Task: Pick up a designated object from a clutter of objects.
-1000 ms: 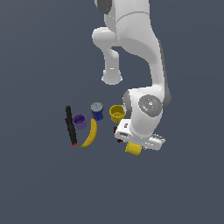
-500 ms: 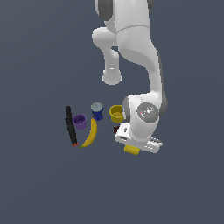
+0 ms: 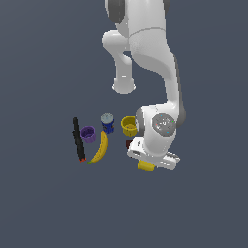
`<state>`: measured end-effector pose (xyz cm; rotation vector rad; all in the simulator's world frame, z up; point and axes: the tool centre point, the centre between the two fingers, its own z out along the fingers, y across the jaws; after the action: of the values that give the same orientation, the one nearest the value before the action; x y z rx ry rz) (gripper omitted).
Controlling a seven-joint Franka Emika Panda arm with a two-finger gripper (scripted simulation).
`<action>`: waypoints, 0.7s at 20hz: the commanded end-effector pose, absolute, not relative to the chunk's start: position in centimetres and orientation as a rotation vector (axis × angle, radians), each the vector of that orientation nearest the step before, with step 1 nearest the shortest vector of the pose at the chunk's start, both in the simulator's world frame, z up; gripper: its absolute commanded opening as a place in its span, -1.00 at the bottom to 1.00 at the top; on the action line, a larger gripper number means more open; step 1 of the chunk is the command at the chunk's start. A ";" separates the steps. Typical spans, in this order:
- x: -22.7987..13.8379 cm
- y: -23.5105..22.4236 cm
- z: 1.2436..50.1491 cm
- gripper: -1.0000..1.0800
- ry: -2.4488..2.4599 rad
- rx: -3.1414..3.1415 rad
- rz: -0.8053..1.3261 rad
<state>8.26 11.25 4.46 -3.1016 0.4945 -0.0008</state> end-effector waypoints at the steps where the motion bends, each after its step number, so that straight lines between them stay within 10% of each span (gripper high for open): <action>1: 8.3 11.2 4.5 -1.00 0.495 -3.102 -0.001; 14: 7.5 12.0 10.1 -1.00 0.495 -3.102 -0.001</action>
<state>7.60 11.83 8.87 -3.1025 0.4953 0.0030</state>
